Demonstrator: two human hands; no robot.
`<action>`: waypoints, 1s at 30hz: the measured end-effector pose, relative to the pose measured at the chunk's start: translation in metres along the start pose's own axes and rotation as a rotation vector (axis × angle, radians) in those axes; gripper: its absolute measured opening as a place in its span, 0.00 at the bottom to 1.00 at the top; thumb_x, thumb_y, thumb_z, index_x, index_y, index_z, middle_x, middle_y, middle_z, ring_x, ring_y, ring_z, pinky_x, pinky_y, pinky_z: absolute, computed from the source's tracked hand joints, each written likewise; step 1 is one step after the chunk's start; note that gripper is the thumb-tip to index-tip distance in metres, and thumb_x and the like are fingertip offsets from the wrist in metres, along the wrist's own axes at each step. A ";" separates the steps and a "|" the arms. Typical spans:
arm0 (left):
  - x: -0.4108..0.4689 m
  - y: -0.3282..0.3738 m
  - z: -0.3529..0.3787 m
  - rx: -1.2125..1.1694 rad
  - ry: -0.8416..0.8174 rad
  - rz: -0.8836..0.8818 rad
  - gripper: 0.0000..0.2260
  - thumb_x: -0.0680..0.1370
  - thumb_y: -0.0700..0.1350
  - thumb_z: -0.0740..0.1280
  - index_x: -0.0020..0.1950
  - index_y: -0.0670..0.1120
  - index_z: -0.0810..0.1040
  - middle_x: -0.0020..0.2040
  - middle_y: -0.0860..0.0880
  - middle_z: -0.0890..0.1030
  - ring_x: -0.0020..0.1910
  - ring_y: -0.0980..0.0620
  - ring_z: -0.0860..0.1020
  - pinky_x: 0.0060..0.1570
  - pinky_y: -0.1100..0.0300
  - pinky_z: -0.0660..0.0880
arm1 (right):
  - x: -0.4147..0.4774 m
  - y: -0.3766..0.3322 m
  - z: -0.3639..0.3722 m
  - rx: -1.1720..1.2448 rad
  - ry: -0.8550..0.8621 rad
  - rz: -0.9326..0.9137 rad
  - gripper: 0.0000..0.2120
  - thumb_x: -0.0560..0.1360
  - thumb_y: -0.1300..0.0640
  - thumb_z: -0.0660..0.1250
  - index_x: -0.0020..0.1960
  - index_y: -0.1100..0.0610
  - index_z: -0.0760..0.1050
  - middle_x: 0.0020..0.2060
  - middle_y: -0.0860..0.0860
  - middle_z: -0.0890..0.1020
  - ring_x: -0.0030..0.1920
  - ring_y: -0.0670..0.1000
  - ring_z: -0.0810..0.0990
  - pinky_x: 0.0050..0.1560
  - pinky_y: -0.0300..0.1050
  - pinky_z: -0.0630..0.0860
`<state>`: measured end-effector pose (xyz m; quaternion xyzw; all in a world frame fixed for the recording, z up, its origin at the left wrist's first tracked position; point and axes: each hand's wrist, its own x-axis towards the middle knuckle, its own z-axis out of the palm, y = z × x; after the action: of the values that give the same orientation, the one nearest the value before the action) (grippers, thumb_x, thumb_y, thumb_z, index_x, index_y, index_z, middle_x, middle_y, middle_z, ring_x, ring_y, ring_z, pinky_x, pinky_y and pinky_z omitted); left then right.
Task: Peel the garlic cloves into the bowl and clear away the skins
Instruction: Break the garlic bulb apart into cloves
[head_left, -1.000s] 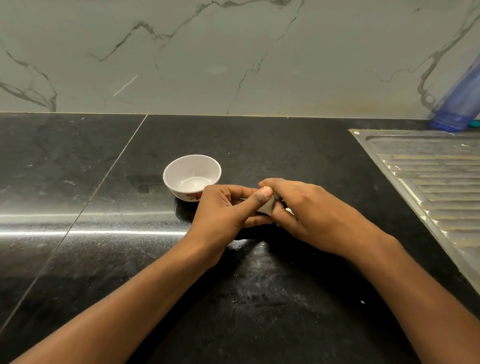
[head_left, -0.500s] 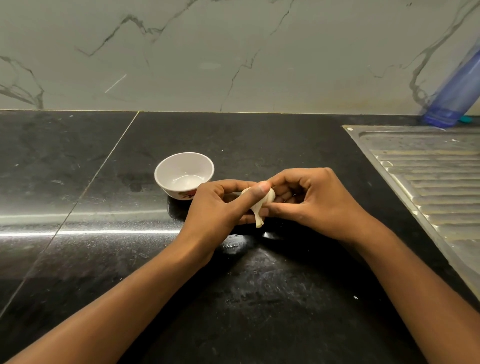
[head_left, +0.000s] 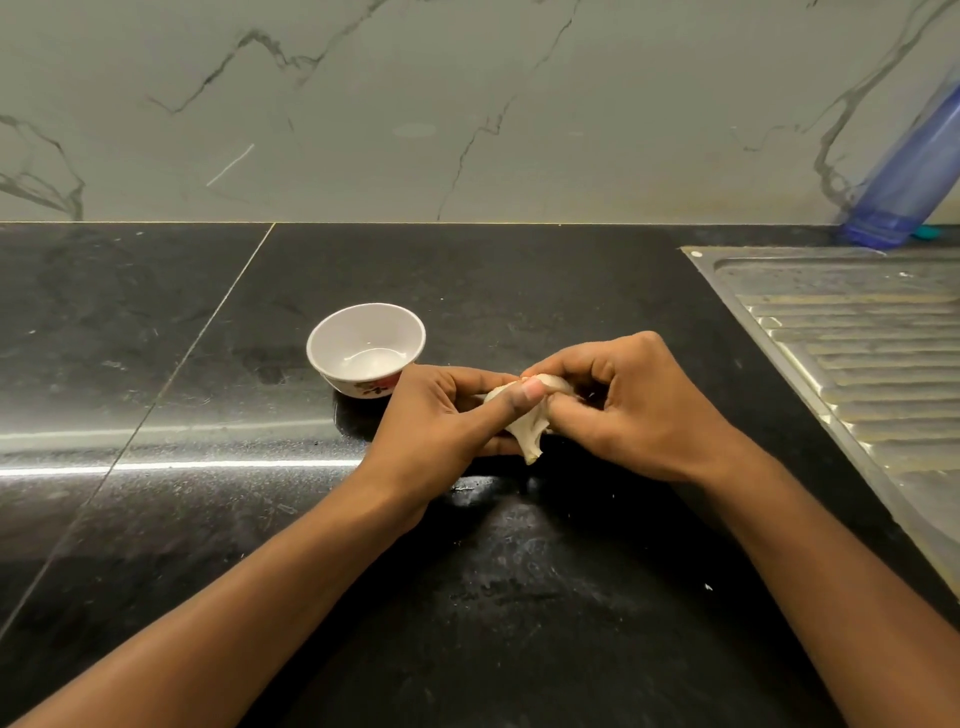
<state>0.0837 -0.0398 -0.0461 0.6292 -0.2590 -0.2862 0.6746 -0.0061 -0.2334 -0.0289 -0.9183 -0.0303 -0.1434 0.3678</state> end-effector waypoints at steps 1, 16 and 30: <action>0.000 0.000 0.000 -0.004 -0.003 -0.002 0.11 0.80 0.42 0.73 0.59 0.38 0.86 0.51 0.42 0.89 0.52 0.44 0.88 0.52 0.53 0.85 | 0.001 0.000 0.002 -0.056 0.023 -0.023 0.09 0.78 0.61 0.73 0.55 0.52 0.88 0.40 0.43 0.88 0.39 0.48 0.87 0.37 0.51 0.84; 0.006 0.000 -0.001 -0.106 0.095 -0.039 0.09 0.78 0.41 0.74 0.56 0.39 0.87 0.51 0.39 0.88 0.51 0.36 0.86 0.52 0.46 0.85 | 0.005 0.015 -0.020 0.279 -0.035 0.182 0.14 0.87 0.55 0.63 0.70 0.53 0.79 0.53 0.49 0.88 0.53 0.51 0.88 0.54 0.45 0.85; 0.007 0.000 -0.001 -0.120 0.190 -0.061 0.07 0.80 0.40 0.72 0.56 0.38 0.86 0.53 0.43 0.87 0.47 0.37 0.88 0.54 0.43 0.85 | 0.000 0.025 -0.024 -0.079 -0.203 0.210 0.12 0.78 0.46 0.75 0.61 0.38 0.85 0.46 0.38 0.81 0.46 0.43 0.80 0.46 0.40 0.76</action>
<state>0.0892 -0.0446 -0.0461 0.6194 -0.1571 -0.2607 0.7237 -0.0077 -0.2682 -0.0288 -0.9399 0.0347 -0.0116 0.3394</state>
